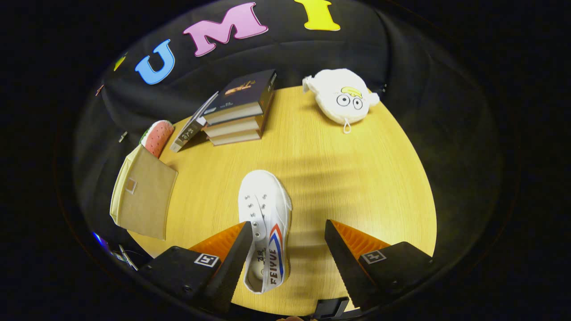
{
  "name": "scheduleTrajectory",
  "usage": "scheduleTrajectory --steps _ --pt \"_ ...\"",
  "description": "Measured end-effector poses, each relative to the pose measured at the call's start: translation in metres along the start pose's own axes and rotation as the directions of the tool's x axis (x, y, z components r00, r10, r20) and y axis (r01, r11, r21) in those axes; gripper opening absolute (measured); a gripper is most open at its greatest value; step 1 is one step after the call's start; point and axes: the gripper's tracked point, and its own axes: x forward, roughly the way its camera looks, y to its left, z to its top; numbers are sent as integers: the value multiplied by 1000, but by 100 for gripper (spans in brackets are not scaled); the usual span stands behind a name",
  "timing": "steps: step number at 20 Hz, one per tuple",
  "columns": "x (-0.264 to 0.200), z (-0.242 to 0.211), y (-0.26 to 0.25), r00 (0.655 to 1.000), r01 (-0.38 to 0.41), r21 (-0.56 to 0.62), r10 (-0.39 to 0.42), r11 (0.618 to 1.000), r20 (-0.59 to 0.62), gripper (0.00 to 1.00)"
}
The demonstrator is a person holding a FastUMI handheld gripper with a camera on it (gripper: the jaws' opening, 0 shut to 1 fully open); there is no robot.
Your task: Open the storage box then place both shoes into the box .Put the left shoe in first, then the right shoe, with the right side of both shoes facing outward in a uniform manner.
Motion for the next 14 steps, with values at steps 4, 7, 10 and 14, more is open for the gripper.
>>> scheduleTrajectory --steps 4,7,10,14 --pt "21 -20 -3 998 8 -42 -11 999 -68 99" --pt "38 -27 -3 994 22 -78 -31 997 -109 99" --pt "47 -34 3 988 0 -77 -12 997 -153 99" --pt "54 -37 11 983 -37 -66 24 997 -184 99"
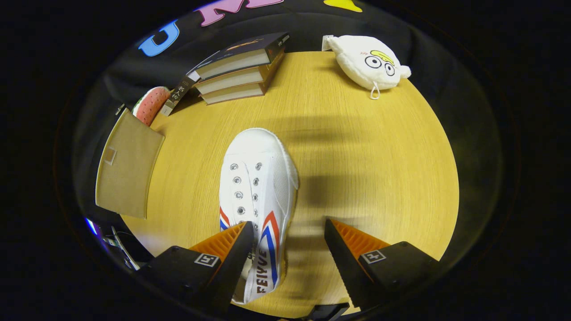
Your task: Open the storage box then place both shoes into the box .Put the left shoe in first, then the right shoe, with the right side of both shoes facing outward in a uniform manner.
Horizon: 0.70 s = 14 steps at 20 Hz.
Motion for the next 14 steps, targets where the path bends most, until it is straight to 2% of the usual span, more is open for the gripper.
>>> scheduleTrajectory --steps 3,6,9,10,11,14 --pt "4 1 13 998 -66 -2 66 998 -8 93" --pt "5 -3 16 996 -83 53 85 995 -39 55" --pt "3 -2 15 995 -83 97 88 992 -48 49" --pt "2 -2 15 995 -82 89 87 993 -51 41" --pt "2 -2 14 995 -88 89 92 992 -44 39" --pt "0 -1 14 993 -107 118 112 987 -38 18"
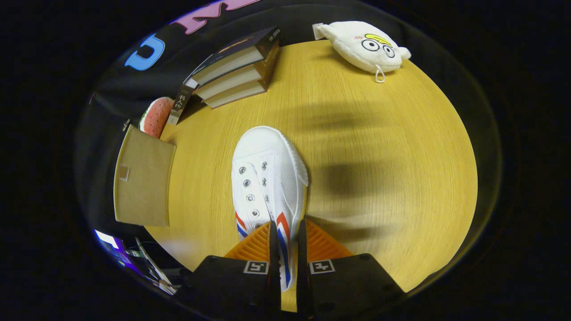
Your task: Open the storage box then place both shoes into the box .Put the left shoe in first, then the right shoe, with the right side of both shoes facing outward in a uniform manner.
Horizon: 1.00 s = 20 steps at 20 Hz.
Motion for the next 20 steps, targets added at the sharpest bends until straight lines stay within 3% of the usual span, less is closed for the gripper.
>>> scheduleTrajectory --steps 2,9,20 --pt "-5 0 1 1000 -24 48 24 999 4 12" --pt "-24 -6 29 996 -92 137 91 986 16 12" --pt "-91 7 147 972 -221 191 200 956 119 11"
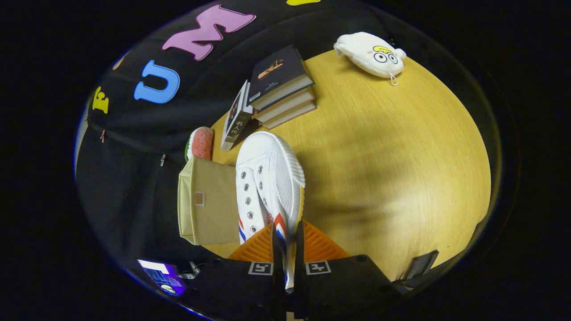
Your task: Open the storage box then place both shoes into the box .Put the left shoe in first, then the right shoe, with the right side of both shoes facing outward in a uniform manner.
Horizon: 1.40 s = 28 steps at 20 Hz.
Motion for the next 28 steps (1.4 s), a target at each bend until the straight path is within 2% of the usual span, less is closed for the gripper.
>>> scheduleTrajectory --steps 8,14,17,23,28 --pt "-10 -19 103 998 -15 -143 23 990 50 11" --pt "-22 -27 184 985 -120 -138 135 983 106 12" --pt "-19 -25 217 978 -147 -155 167 977 125 12" --pt "31 -35 273 977 -161 -190 184 969 112 11" --pt "97 -30 268 993 -61 -174 78 983 89 11"
